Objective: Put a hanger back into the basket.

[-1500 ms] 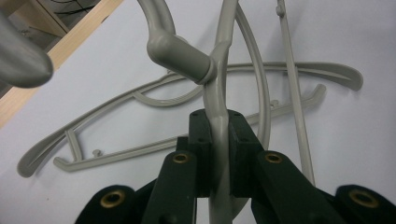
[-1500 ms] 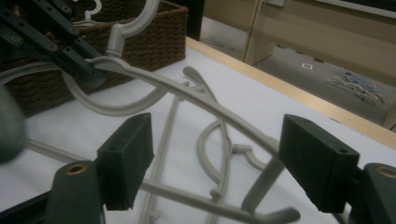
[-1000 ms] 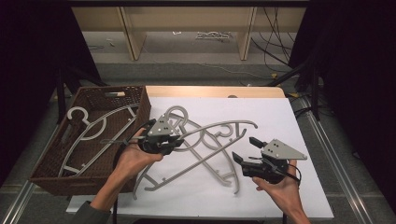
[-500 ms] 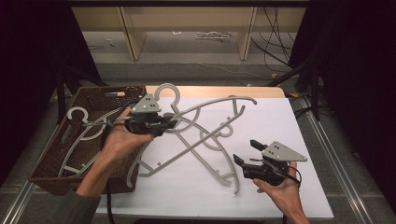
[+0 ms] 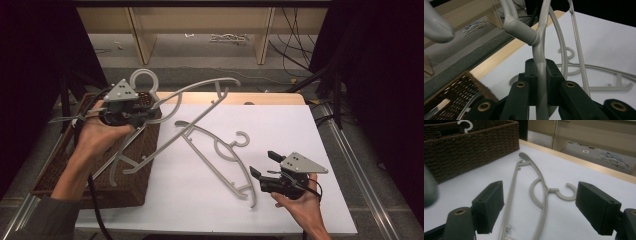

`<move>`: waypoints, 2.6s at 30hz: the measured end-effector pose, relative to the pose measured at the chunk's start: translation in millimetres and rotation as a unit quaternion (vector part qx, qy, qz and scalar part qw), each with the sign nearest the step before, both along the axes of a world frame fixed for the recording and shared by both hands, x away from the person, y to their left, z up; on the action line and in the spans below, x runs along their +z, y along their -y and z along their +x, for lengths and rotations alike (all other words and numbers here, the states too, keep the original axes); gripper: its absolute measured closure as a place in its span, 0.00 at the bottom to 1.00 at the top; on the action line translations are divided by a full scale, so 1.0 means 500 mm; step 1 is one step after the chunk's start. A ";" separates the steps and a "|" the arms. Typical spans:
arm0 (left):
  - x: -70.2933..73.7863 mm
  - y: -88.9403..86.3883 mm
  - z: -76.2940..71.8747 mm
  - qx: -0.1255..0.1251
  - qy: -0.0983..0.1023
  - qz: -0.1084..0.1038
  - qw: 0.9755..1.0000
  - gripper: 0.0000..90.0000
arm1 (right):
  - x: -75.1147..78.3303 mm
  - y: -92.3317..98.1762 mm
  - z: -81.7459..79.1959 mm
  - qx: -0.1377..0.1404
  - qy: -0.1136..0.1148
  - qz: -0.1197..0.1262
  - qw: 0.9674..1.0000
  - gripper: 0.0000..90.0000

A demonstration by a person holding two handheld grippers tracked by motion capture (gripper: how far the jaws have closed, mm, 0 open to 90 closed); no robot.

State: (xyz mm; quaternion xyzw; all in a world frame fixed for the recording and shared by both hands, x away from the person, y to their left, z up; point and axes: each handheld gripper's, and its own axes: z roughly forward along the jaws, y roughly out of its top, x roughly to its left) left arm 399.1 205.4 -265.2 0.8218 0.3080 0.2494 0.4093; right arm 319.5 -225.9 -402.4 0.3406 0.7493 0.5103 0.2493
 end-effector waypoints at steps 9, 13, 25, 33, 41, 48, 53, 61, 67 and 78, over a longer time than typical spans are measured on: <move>-0.017 -0.099 0.019 0.072 0.013 0.027 0.997 0.91 | -0.002 0.001 -0.001 -0.001 -0.006 -0.004 1.000 0.26; -0.030 -0.141 0.030 0.100 0.014 0.040 0.994 0.91 | -0.003 0.000 -0.001 -0.001 -0.012 -0.003 1.000 0.25; -0.066 -0.231 0.049 0.166 0.031 0.022 0.985 0.91 | -0.006 -0.003 0.000 -0.004 -0.005 -0.004 1.000 0.24; -0.095 -0.268 0.050 0.174 0.028 0.029 0.984 0.91 | -0.006 -0.003 -0.002 -0.002 -0.018 -0.006 1.000 0.24; -0.129 -0.296 0.041 0.181 0.022 0.028 0.983 0.91 | -0.008 -0.004 0.002 0.002 -0.006 -0.004 1.000 0.23; -0.143 -0.312 0.029 0.175 0.024 0.036 0.984 0.91 | -0.009 -0.005 0.001 -0.001 -0.011 0.000 1.000 0.22; -0.153 -0.323 0.028 0.175 0.021 0.043 0.983 0.91 | -0.009 -0.004 0.002 -0.001 -0.005 -0.001 1.000 0.21; -0.175 -0.338 0.024 0.180 0.012 0.050 0.982 0.91 | -0.007 -0.005 0.000 0.011 -0.002 -0.002 1.000 0.18; -0.192 -0.351 0.022 0.185 0.006 0.044 0.982 0.91 | -0.007 -0.006 -0.001 0.013 0.001 0.000 1.000 0.18; -0.202 -0.358 0.025 0.174 -0.004 0.084 0.981 0.91 | -0.007 -0.005 0.000 0.013 0.000 -0.003 1.000 0.18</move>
